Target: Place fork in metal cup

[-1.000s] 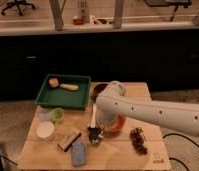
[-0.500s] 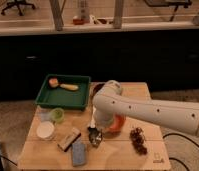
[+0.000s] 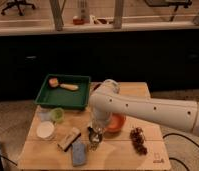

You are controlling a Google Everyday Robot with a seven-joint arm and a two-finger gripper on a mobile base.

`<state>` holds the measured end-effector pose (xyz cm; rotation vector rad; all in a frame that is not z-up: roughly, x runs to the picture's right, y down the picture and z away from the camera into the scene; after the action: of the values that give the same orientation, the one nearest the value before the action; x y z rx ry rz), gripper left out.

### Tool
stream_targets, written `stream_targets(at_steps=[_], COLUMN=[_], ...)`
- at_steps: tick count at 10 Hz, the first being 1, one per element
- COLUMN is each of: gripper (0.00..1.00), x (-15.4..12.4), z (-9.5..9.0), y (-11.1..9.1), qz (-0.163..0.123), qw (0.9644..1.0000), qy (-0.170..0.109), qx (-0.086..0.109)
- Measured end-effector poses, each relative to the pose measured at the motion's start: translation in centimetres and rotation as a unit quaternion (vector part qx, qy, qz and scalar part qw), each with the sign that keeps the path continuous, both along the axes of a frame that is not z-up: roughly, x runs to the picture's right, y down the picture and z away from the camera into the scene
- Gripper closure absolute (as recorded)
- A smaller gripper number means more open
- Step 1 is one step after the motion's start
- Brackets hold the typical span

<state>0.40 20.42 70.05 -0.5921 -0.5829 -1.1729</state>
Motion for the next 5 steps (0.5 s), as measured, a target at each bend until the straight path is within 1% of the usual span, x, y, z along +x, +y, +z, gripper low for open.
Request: stream_targets(at_steps=[5], gripper=[1.0], x=[-0.96], z=[0.1], y=[0.17], qz=[-0.016], qw=[0.9997], qy=[-0.013], qx=[-0.016])
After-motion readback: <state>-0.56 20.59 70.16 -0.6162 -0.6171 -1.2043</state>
